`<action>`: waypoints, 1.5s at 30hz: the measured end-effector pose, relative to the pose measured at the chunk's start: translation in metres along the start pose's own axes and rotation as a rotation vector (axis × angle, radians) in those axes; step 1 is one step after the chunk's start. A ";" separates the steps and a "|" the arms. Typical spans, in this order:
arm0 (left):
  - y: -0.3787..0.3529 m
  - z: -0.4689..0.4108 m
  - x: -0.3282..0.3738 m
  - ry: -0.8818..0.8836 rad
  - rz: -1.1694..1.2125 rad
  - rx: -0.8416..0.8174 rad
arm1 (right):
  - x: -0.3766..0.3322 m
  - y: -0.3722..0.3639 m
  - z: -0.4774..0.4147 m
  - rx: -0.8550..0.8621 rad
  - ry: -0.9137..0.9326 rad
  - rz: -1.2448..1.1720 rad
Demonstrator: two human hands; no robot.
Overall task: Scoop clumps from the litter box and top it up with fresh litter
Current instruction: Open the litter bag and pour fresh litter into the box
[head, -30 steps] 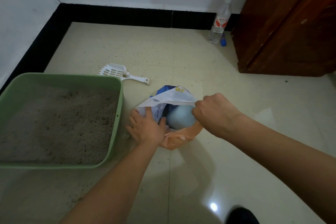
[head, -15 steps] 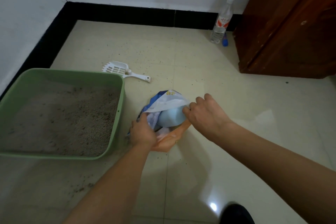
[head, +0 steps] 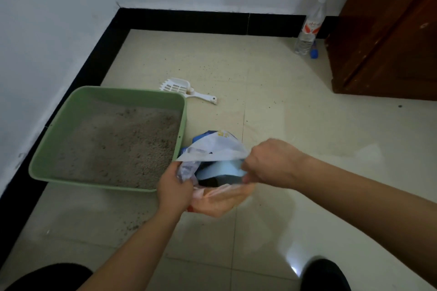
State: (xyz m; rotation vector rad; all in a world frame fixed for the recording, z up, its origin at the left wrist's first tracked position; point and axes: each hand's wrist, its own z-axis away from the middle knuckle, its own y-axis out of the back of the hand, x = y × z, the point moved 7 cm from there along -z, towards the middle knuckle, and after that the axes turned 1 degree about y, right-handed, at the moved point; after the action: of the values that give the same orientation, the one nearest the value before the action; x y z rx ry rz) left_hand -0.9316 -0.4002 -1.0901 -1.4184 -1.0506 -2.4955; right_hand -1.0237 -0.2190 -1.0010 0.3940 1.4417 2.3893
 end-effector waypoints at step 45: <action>0.013 -0.027 -0.009 -0.186 -0.316 0.025 | -0.022 -0.115 -0.085 -0.151 -0.364 -0.673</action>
State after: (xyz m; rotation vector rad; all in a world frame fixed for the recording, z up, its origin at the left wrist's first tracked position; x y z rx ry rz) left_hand -0.9408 -0.4287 -1.0992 -1.6152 -1.4392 -2.5799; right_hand -1.0217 -0.2455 -1.1436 0.2362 1.0109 1.7568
